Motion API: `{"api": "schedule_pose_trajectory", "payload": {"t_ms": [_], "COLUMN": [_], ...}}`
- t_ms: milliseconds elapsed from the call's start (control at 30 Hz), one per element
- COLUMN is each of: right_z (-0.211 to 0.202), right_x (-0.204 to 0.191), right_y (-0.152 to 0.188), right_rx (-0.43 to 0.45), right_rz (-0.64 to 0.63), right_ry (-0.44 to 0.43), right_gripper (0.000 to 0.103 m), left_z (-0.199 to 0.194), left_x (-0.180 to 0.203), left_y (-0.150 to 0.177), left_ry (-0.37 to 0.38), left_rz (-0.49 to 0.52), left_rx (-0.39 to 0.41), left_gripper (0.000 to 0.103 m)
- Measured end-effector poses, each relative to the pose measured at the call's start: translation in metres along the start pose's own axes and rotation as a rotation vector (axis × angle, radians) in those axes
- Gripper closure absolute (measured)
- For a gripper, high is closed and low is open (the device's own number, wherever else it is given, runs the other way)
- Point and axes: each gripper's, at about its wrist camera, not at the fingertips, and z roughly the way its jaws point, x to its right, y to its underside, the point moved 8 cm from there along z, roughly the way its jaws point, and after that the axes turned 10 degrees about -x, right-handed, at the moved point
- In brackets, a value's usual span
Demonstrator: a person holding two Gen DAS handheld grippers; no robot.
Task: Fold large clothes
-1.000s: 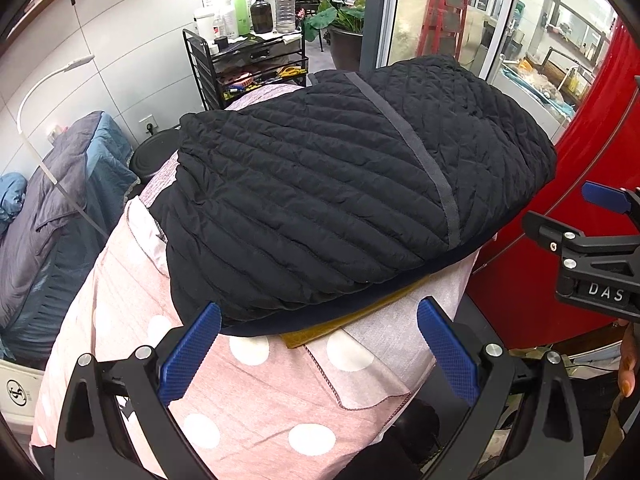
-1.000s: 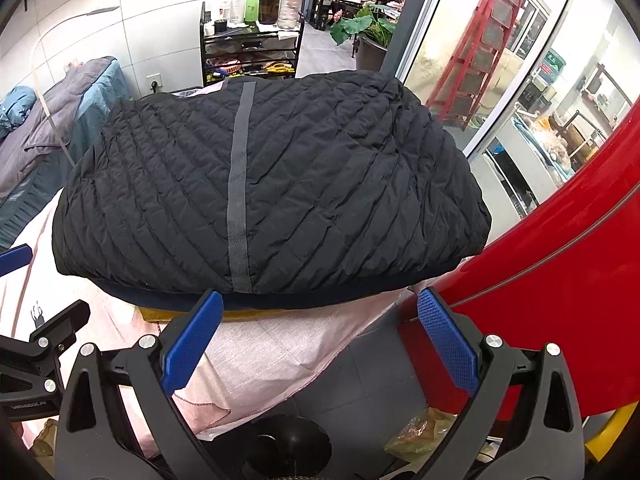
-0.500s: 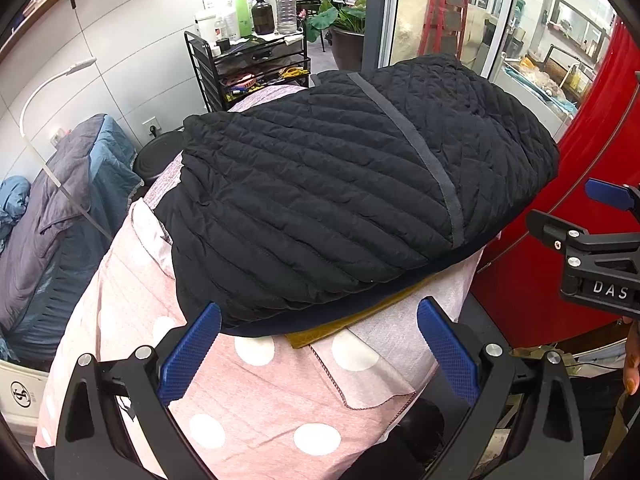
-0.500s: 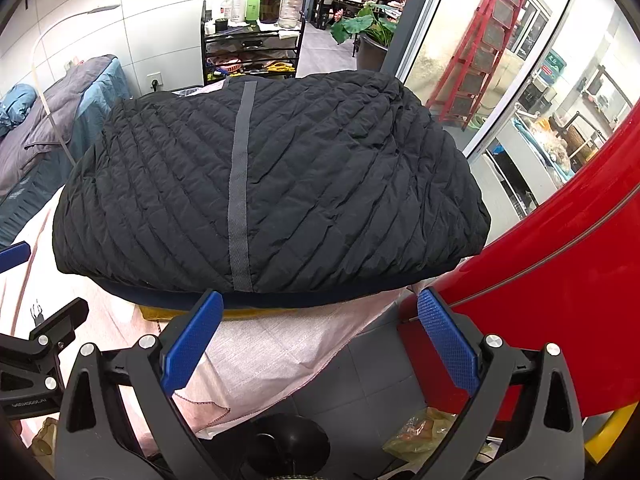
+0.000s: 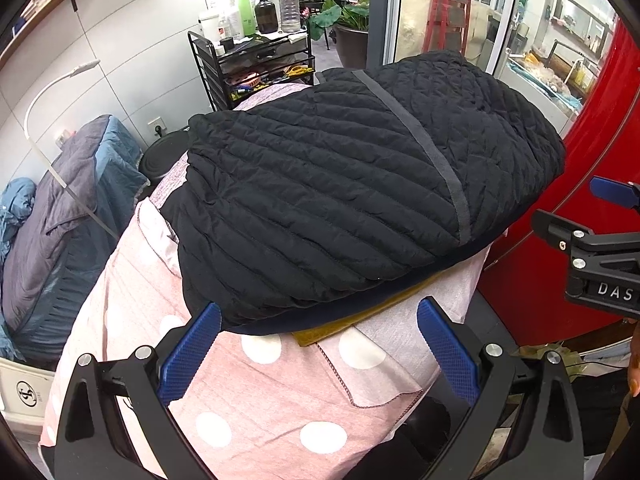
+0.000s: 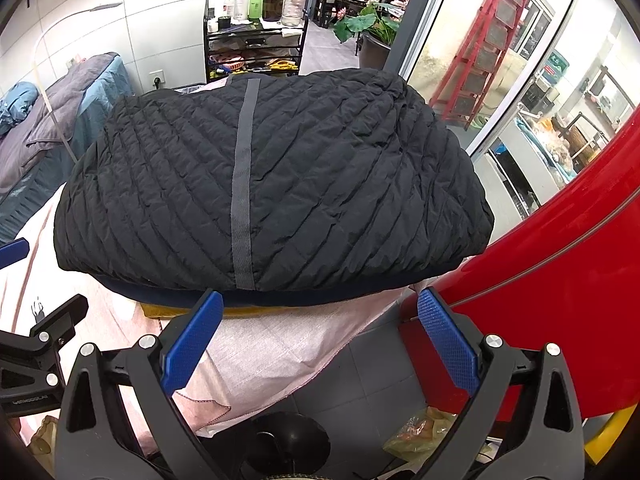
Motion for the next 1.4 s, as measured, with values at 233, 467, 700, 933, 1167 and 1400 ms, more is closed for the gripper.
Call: {"api": "schedule_pose_trajectory", "payload": {"t_ms": [233,467,700,933,1167,1400], "right_z": [0.001,0.002,0.002,0.002,0.001,0.001], "right_x": [0.001,0.000,-0.002,-0.003,-0.004,-0.006], "right_y": [0.000,-0.002,-0.006,-0.008,-0.013,-0.015], "right_rx": [-0.001,-0.001,0.000,0.000,0.006,0.003], "right_rz": [0.002,0.003,-0.003,-0.004,-0.003,-0.005], "right_ry": [-0.001,0.000,0.003,0.001,0.002,0.002], "right_gripper": [0.007,0.007,0.007,0.007,0.007,0.007], "left_z": [-0.003,0.000,0.000,0.002,0.003,0.004], "left_x": [0.003,0.002,0.002,-0.001,-0.003,-0.003], "left_y": [0.001,-0.001,-0.002,-0.001,-0.001,-0.002], "left_ry": [-0.004,0.002,0.019,0.020,0.018,0.018], "left_rz": [0.015,0.008,0.008,-0.001,0.000,0.000], "left_rx": [0.022,0.004,0.003,-0.009,-0.013,-0.014], "left_gripper": [0.006,0.006,0.006,0.006,0.006,0.006]}}
